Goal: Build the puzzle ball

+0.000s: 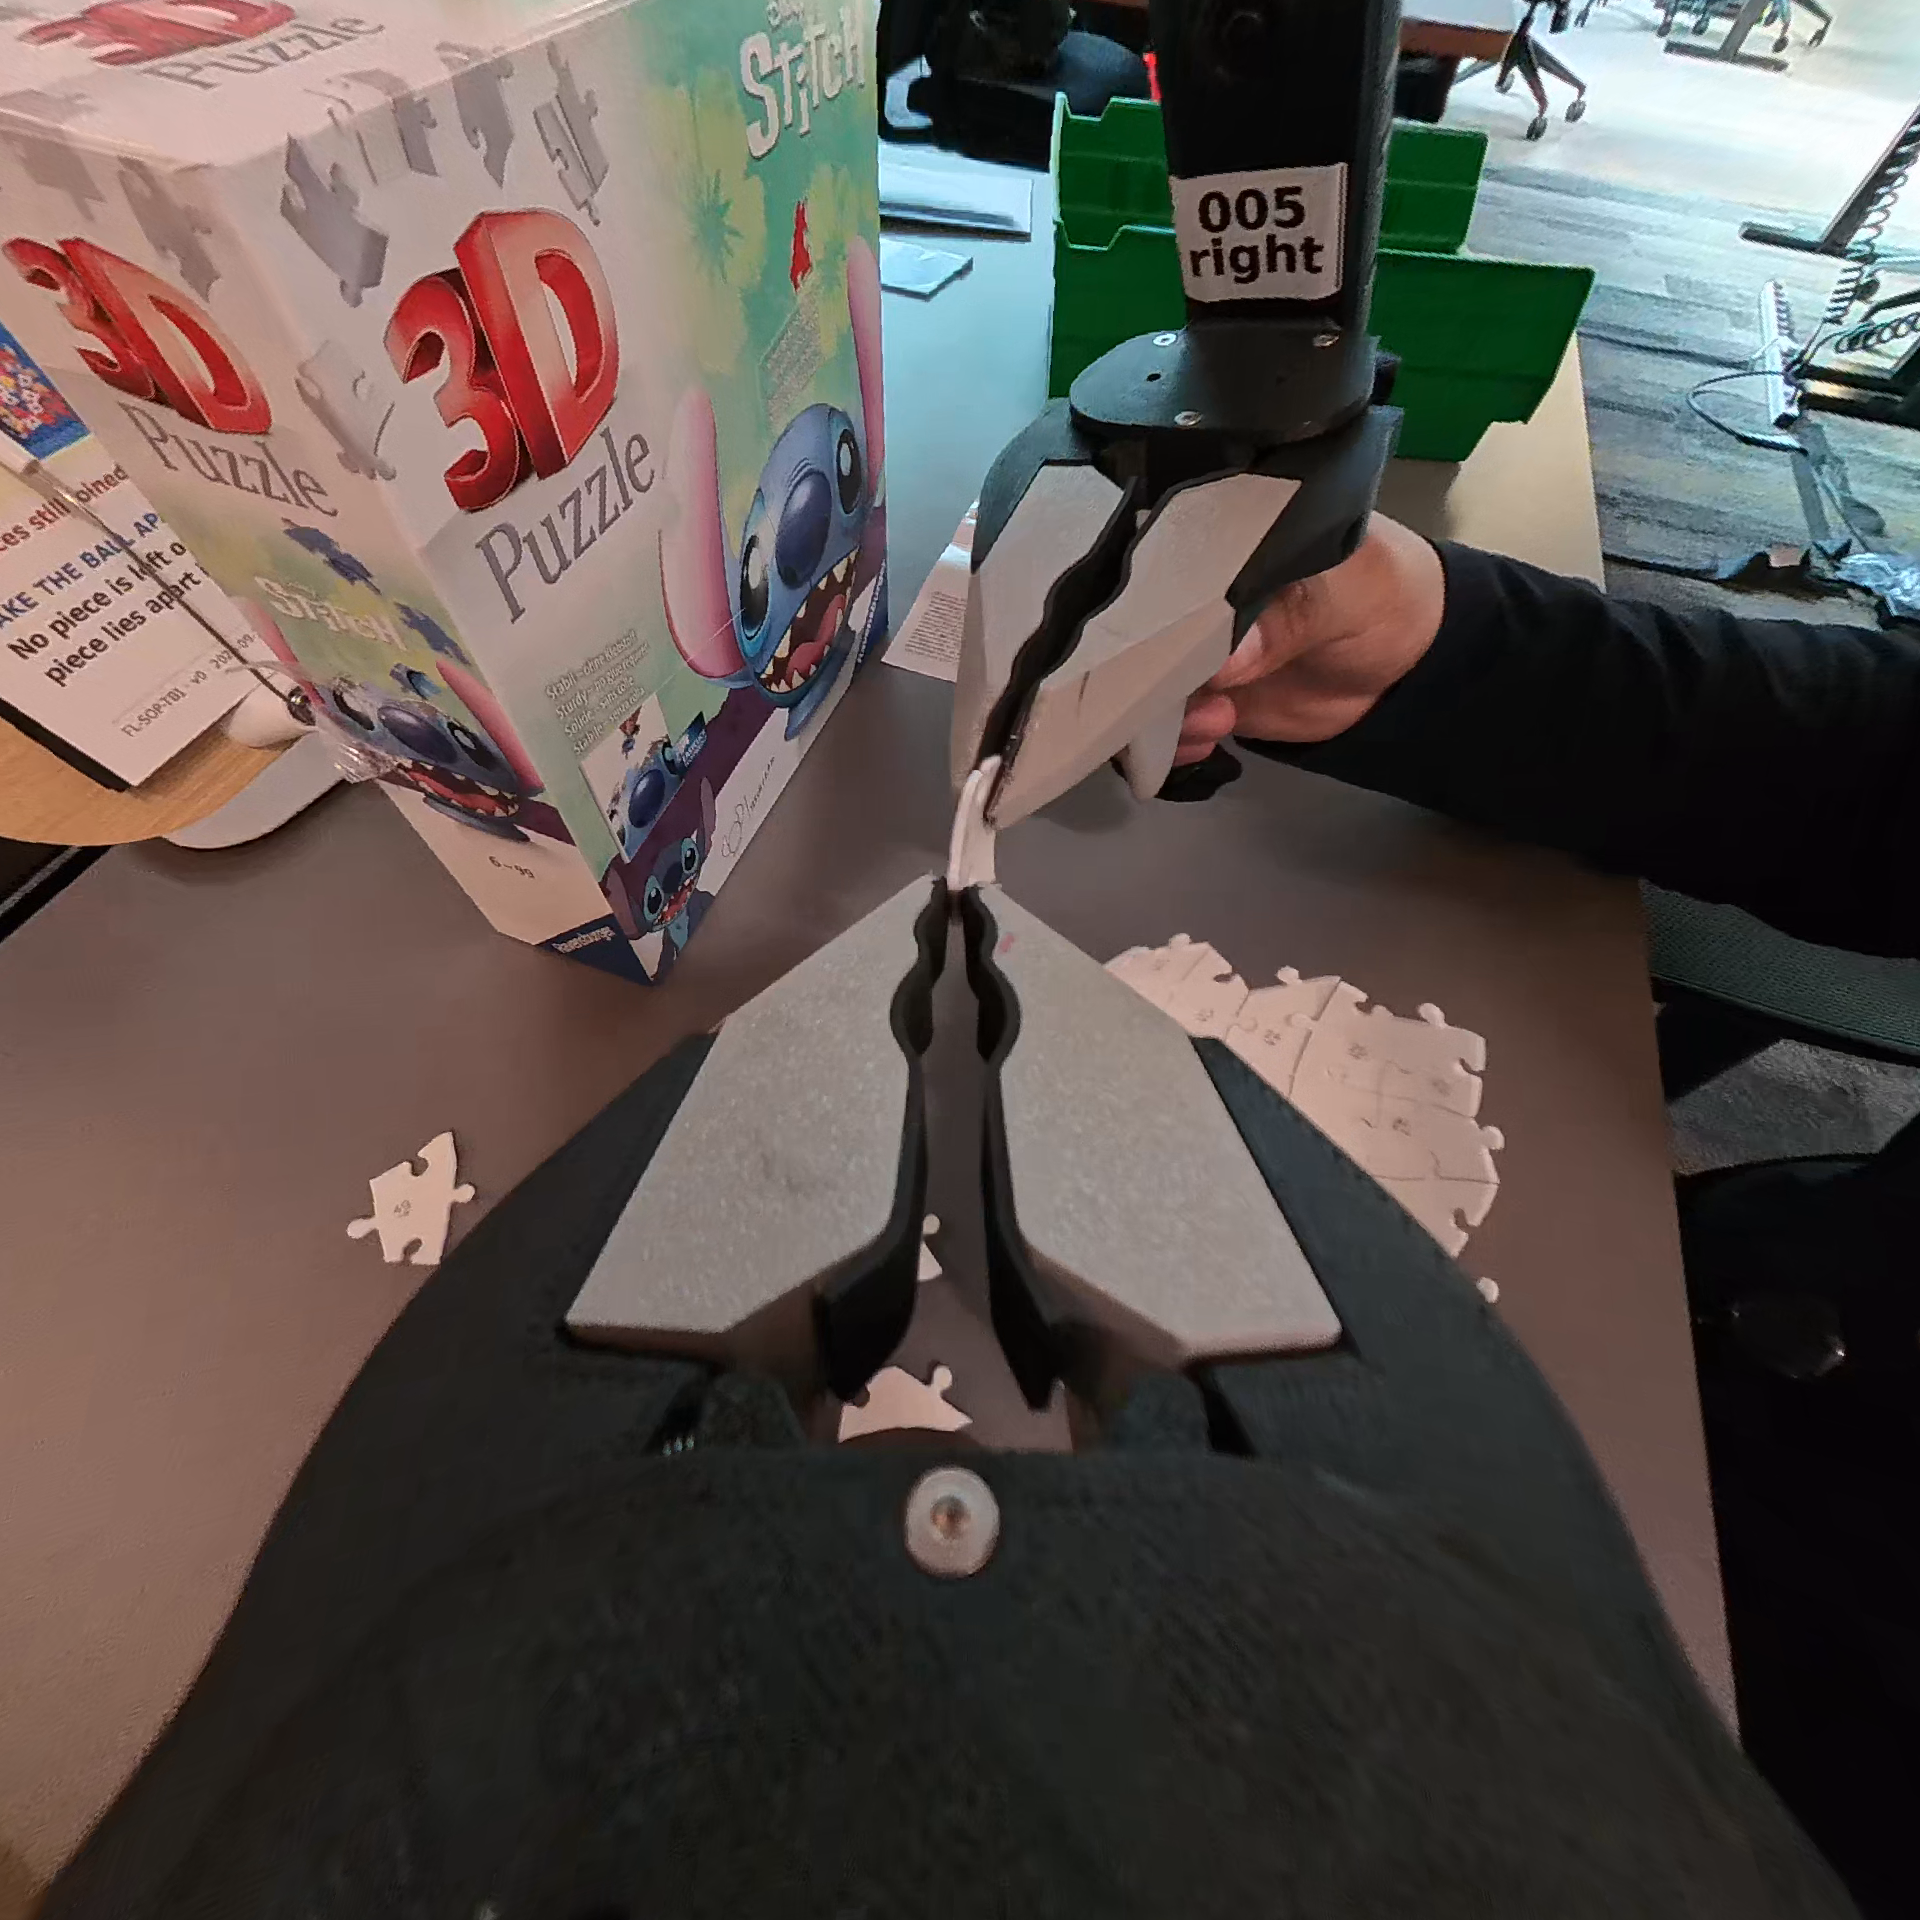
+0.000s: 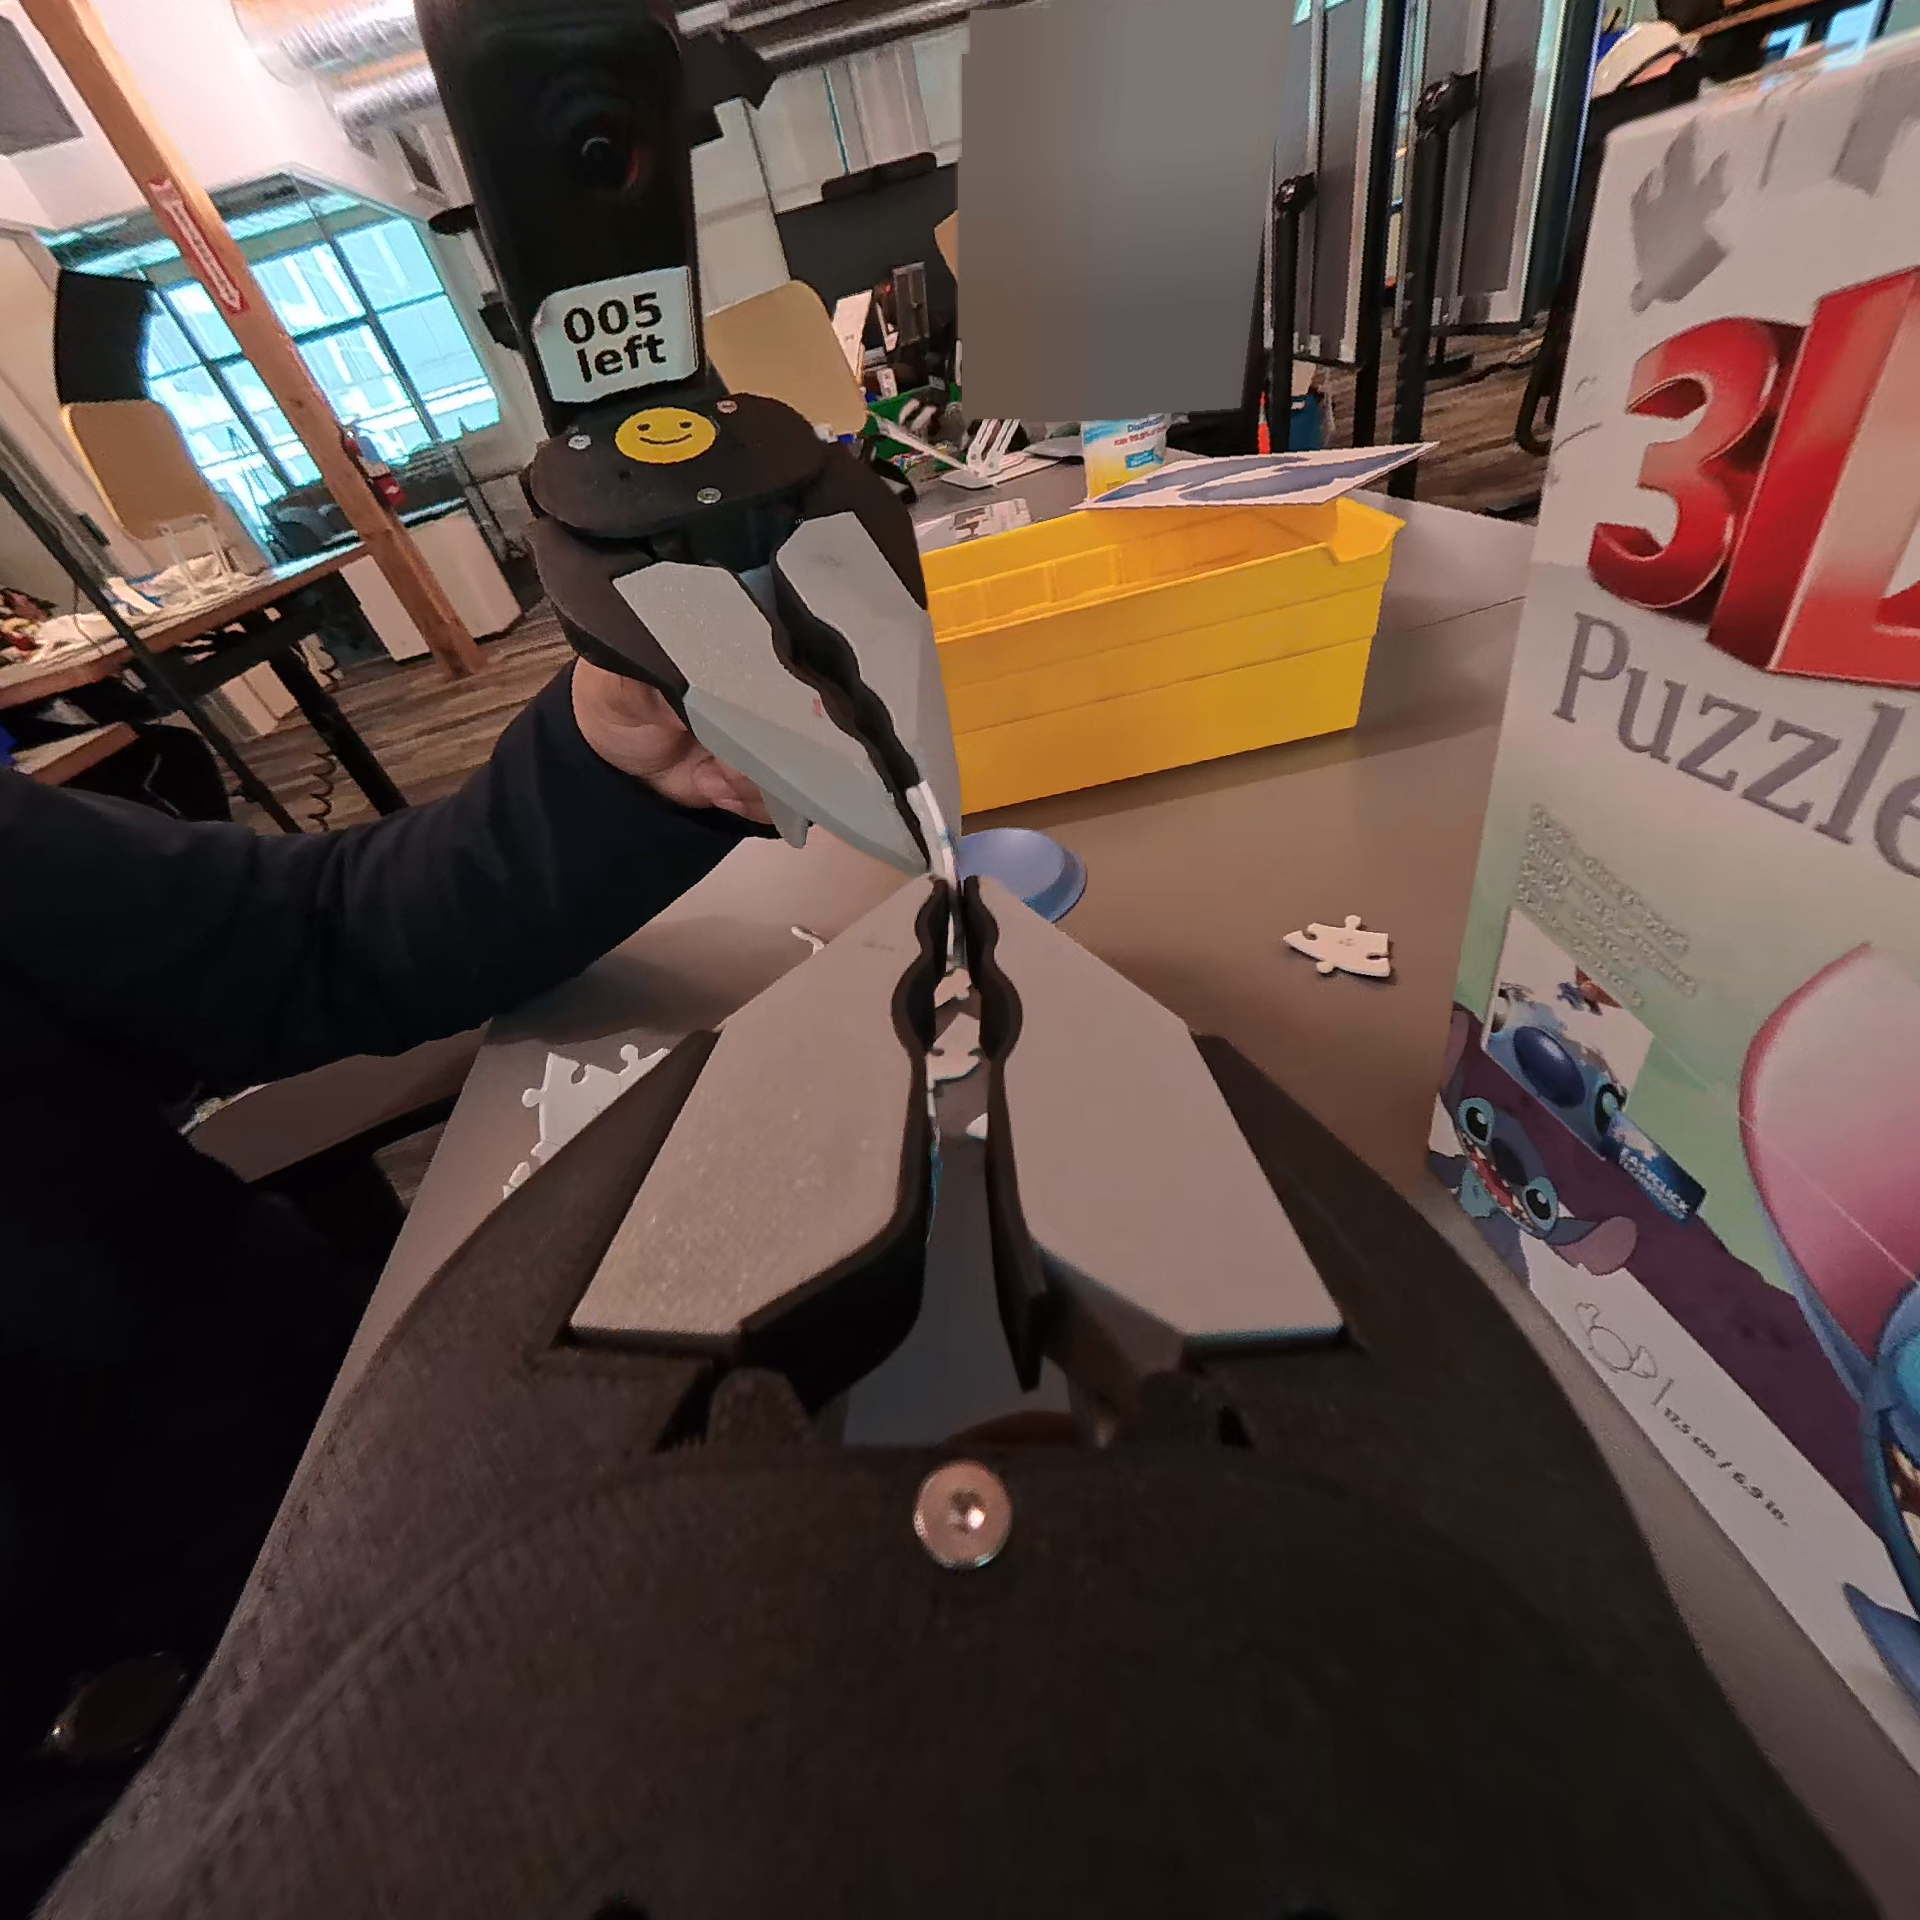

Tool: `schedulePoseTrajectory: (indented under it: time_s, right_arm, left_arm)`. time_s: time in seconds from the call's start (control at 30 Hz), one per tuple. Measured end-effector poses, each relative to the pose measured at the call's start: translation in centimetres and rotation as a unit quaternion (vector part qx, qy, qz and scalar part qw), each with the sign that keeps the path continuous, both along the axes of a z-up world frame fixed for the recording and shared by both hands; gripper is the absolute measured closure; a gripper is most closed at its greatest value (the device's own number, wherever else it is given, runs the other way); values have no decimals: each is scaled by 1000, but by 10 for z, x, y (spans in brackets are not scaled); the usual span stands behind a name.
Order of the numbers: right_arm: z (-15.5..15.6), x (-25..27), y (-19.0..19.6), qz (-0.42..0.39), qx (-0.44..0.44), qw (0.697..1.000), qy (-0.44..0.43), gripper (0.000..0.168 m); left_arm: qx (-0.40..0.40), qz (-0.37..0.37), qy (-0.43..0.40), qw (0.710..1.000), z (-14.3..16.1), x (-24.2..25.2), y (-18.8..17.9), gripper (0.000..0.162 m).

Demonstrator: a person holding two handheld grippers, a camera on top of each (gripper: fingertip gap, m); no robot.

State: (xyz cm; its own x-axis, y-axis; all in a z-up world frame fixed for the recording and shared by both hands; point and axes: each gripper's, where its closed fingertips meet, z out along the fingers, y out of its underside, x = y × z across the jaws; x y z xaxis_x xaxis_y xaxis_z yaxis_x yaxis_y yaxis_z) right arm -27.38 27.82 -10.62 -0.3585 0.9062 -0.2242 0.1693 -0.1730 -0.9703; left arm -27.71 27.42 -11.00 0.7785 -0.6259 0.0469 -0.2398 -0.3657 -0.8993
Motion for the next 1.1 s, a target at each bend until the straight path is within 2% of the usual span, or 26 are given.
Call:
schedulePoseTrajectory:
  time_s: [0.03, 0.6, 1.1]
  right_arm:
    - [-2, 0, -1, 3, 0, 1000, -4, 168]
    - [-18, -2, -4, 13, 14, 999, -44, 168]
    - [-16, 0, -3, 10, 21, 999, -41, 166]
  left_arm:
    - [2, 2, -3, 1000, 1, -1, 0, 162]
    - [-17, 0, -7, 1000, -8, -1, -2, 162]
    - [-24, -5, -7, 1000, -13, 3, -1, 162]
